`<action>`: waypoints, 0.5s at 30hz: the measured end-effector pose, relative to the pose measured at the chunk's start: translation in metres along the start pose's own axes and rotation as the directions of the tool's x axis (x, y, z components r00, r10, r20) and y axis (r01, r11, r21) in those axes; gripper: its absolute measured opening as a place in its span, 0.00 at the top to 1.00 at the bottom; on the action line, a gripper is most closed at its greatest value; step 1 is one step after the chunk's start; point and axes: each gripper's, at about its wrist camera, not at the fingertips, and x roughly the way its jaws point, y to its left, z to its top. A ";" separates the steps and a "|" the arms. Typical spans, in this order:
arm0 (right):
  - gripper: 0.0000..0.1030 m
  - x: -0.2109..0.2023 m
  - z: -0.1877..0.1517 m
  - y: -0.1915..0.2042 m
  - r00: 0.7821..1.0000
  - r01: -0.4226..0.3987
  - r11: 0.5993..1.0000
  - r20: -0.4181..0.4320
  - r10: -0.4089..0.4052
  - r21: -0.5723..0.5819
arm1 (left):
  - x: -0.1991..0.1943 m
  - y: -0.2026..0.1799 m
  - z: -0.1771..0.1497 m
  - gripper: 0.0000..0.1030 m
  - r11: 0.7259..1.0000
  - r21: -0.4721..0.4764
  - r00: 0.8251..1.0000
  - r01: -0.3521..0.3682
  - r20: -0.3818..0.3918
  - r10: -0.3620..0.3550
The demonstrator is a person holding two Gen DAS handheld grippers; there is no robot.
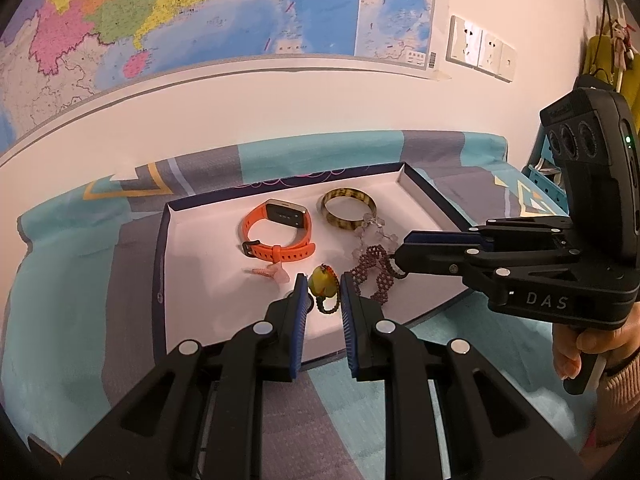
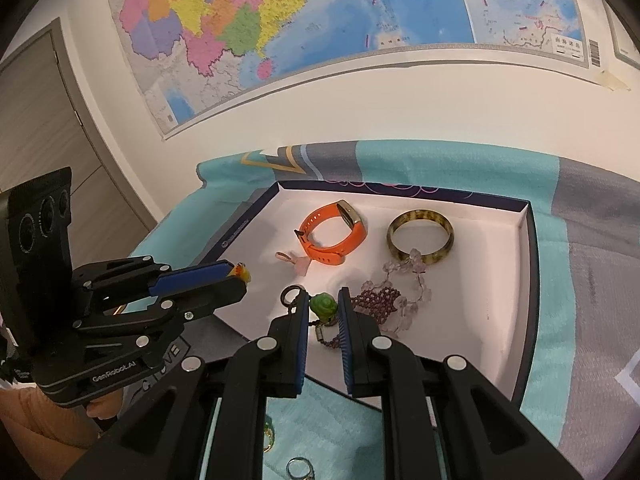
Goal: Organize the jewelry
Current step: 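Carry the duck charm into the box with the left tool while the right tool carries the green-stone ring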
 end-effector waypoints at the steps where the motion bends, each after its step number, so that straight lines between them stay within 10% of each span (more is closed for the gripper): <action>1: 0.88 0.001 0.000 0.000 1.000 0.001 1.000 -0.001 -0.001 0.000 | 0.002 0.000 0.000 0.84 1.000 0.000 1.000 0.001 -0.003 -0.001; 15: 0.88 0.015 0.008 -0.003 1.000 0.011 1.000 -0.014 -0.011 0.007 | 0.017 0.002 0.004 0.84 1.000 -0.005 1.000 -0.015 -0.025 0.014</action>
